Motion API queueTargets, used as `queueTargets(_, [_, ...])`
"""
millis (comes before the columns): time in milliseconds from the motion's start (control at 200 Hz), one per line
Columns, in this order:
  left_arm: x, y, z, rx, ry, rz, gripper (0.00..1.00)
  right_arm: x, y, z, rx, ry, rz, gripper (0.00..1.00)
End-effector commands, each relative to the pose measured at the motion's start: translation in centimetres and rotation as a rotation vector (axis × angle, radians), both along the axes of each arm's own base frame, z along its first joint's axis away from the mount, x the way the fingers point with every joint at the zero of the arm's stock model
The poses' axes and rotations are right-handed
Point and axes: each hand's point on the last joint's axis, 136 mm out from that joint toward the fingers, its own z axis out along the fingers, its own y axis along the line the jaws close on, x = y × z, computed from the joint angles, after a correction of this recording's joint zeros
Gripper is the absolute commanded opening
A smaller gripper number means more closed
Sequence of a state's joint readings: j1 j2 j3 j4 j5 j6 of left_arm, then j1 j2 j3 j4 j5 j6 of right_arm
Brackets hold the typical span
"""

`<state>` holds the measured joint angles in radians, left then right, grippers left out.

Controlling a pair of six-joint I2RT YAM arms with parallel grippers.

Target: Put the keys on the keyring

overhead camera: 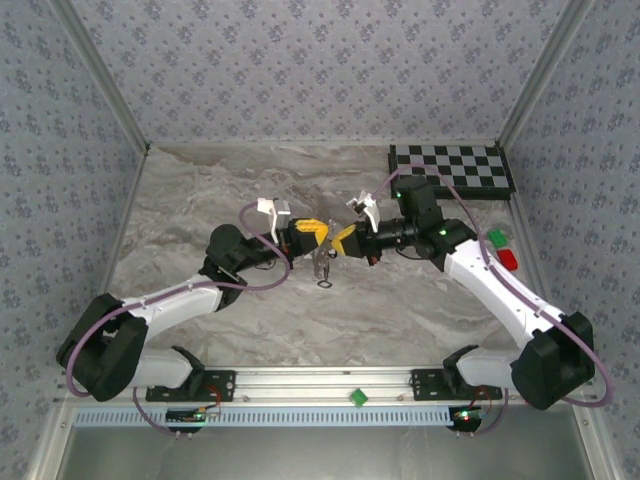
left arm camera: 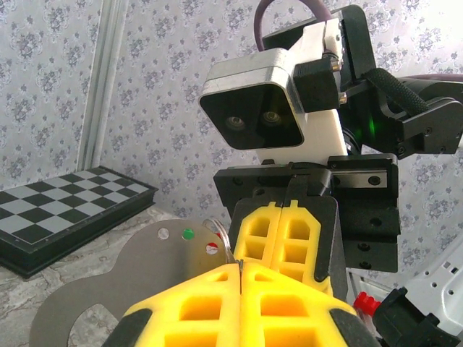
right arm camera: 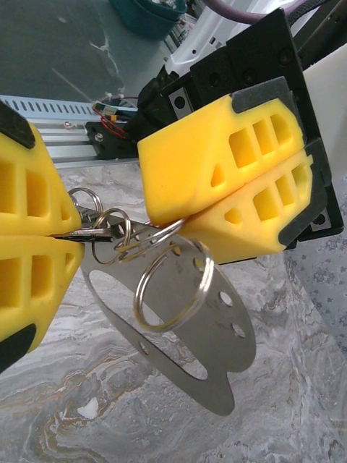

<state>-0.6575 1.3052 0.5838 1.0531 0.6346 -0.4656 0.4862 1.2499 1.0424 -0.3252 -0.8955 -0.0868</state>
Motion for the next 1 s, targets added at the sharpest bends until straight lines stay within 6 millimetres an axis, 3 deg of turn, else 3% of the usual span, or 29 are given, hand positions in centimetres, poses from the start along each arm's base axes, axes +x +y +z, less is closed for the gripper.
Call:
queueTargets(0, [-0.8,0.2,3.1,-0.078,-0.095,-0.015,0.0,0.3,-0.7,1.3,0.03,-0.029,-0.043,0.0])
queueTargets(410, [-0.9,-0.6,2.5,-0.06,-0.081,-0.056,0.0,0.5,-0.9,2.5,0.066,-0.053,-0.057,0.0])
queueTargets(660, [-1.0,-0.1,3.2,-0.076,-0.092,-0.03,0.0,0.2,-1.2,1.2,0.028,-0.027,-0.047,0.0])
queueTargets(875, [-1.0,0.1,3.5,-0.082,-0.095,-0.017,0.0,-0.2,-1.3,0.2,0.0,-0.008,-0.04,0.06])
queueTargets(905, [-0.9,0.2,3.5,-0.083,-0.093,-0.016,0.0,-0.1,-1.4,0.2,-0.001,-0.012,-0.047,0.09])
queueTargets(960, [-1.0,0.1,3.5,-0.084,-0.094,-0.018,0.0,0.0,-1.6,0.2,-0.005,-0.021,-0.063,0.23])
queueTargets(999, [-1.0,0.1,3.5,-0.083,-0.093,-0.018,0.0,0.0,-1.7,0.3,-0.006,-0.029,-0.07,0.26])
